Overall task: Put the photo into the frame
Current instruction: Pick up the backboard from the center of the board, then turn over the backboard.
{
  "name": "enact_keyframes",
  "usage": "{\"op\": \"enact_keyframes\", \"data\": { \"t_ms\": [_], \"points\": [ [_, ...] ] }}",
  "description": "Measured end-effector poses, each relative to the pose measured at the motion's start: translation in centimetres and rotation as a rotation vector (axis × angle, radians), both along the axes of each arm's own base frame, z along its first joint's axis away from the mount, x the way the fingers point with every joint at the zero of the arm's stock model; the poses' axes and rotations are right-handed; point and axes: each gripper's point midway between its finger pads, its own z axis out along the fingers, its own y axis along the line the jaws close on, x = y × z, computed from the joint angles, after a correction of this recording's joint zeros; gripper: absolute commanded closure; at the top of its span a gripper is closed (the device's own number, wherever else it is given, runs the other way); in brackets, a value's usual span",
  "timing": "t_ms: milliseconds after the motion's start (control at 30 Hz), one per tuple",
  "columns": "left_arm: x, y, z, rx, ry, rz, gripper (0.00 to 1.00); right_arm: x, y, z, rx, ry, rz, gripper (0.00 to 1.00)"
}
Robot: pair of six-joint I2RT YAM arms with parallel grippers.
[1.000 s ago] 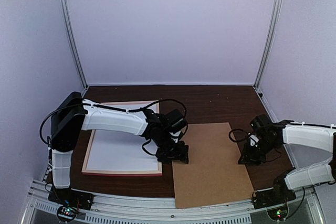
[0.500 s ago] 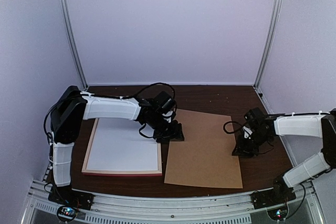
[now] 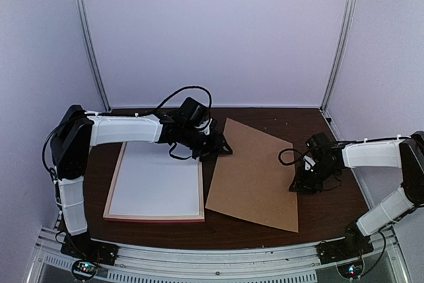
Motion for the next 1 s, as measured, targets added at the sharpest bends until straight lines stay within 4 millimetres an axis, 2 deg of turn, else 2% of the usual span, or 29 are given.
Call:
{"op": "enact_keyframes", "data": {
  "t_ms": [100, 167, 267, 367, 533, 667, 767, 833, 933, 1000],
  "points": [
    [0.4, -0.6, 2.7, -0.077, -0.042, -0.011, 0.53, 0.5, 0.4, 0.1, 0.018, -0.019, 0.009, 0.69],
    [0.0, -1.2, 4.0, -0.124, -0.048, -0.039, 0.57, 1.4, 1.2, 0.3, 0.058, -0.05, 0.025, 0.69],
    [-1.1, -1.9, 4.9, -0.163, -0.037, -0.085, 0.65, 2.5, 2.5, 0.6, 0.115, -0.088, 0.046, 0.68],
    [-2.0, -2.1, 4.7, -0.16, -0.019, -0.114, 0.68, 3.1, 3.2, 0.8, 0.151, -0.11, 0.064, 0.68],
    [-2.8, -1.1, 3.7, -0.087, 0.005, -0.135, 0.74, 3.4, 3.7, 0.8, 0.168, -0.121, 0.079, 0.65],
    [-3.2, 0.0, 4.0, -0.025, -0.018, -0.151, 0.82, 3.6, 4.1, 1.0, 0.176, -0.127, 0.095, 0.61],
    [-3.5, 1.0, 5.4, -0.002, -0.05, -0.158, 0.89, 3.6, 4.3, 1.1, 0.176, -0.128, 0.104, 0.58],
    [-3.6, 1.5, 6.6, -0.001, -0.07, -0.159, 0.98, 3.6, 4.4, 1.2, 0.177, -0.126, 0.106, 0.57],
    [-3.5, 2.1, 8.1, -0.011, -0.09, -0.154, 1.0, 3.8, 4.6, 2.0, 0.182, -0.133, 0.114, 0.54],
    [-3.3, 2.5, 8.9, -0.016, -0.102, -0.145, 1.0, 4.1, 4.9, 3.2, 0.19, -0.156, 0.126, 0.53]
  ]
}}
